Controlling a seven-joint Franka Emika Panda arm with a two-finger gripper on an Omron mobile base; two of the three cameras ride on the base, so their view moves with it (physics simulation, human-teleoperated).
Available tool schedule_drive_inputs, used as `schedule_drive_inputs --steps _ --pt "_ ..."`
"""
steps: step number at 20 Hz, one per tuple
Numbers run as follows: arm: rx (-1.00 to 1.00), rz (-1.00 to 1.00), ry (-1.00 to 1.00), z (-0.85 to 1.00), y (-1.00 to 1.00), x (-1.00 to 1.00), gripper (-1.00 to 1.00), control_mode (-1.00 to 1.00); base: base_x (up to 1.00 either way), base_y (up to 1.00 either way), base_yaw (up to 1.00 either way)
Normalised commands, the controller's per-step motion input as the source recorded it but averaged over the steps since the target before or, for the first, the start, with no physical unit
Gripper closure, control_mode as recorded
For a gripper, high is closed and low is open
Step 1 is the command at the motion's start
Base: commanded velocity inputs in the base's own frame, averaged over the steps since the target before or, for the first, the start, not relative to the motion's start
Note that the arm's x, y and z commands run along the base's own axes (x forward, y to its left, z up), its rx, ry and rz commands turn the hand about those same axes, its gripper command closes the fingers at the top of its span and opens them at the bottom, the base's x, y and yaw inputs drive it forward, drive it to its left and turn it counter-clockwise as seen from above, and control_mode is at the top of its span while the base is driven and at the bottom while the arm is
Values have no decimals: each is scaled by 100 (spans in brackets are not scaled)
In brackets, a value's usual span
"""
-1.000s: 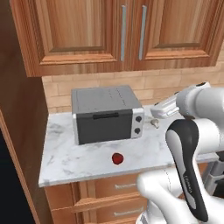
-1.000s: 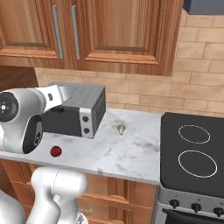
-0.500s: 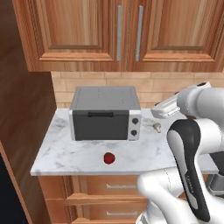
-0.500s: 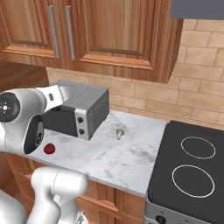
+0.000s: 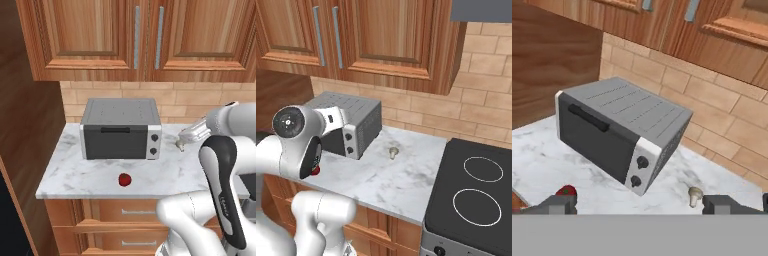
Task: Place the liquor on the top shelf of the fridge to keep it out of children's reach, and place the tomato and mushroom on lower shelves for easy access.
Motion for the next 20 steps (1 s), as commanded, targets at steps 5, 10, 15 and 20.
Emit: schedule_drive_inputs --steps 5,10,15,20 --pt "-1 0 17 -56 -41 3 -100 -100 0 0 0" --pt "0 -12 3 -64 -51 15 -100 -100 0 0 0" --pt "0 -12 6 -65 -51 18 -100 -100 0 0 0" --pt "0 -15 8 -45 -30 21 -100 -100 0 0 0"
